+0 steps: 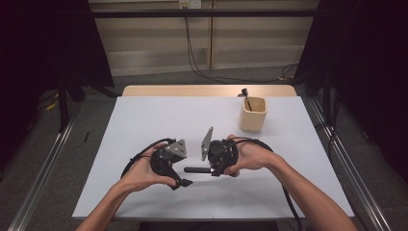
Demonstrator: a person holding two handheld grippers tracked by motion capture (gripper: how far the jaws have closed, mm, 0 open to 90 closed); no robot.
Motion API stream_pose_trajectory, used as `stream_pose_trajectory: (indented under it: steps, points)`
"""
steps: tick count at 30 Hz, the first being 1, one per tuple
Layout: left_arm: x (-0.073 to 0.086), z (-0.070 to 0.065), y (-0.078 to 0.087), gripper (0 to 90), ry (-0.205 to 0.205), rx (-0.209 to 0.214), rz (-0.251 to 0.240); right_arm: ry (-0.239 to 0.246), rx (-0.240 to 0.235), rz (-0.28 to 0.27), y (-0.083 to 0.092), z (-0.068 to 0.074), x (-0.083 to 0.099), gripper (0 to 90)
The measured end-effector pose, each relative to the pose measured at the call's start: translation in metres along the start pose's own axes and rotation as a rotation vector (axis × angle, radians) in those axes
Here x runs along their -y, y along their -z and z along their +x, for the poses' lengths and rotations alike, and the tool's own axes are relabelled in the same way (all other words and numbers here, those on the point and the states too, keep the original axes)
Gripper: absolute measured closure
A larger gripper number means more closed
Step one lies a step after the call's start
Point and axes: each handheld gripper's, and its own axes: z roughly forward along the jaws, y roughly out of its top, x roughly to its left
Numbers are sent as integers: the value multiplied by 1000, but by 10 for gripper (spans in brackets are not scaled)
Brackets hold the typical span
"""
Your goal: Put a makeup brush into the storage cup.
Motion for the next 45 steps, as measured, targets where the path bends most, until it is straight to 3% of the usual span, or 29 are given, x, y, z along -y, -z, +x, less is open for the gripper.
stream_pose_trajectory:
  steps: [4, 10, 18, 24, 28, 37, 45]
  points:
    - [-1, 2, -3, 175, -12, 17, 22, 7, -2, -2, -1, 1, -1, 723]
    - [-4, 3, -6, 389, -21, 13, 25, 11, -1, -9, -1, 1, -2, 723]
    - [-9, 1, -12, 551, -12, 30, 30, 23, 2, -10, -1, 1, -2, 723]
    - [-12, 1, -14, 601, -7, 46, 18, 27, 5, -20, 0, 1, -2, 723]
    - [-12, 1, -13, 692, -14, 59, 19, 34, 5, -29, 0, 2, -2, 723]
    - [-12, 1, -14, 732, -10, 82, 12, 57, 28, -45, 1, 1, 0, 721]
    - [-10, 1, -12, 743, -43, 93, 16, 71, 29, -62, 0, 2, 1, 719]
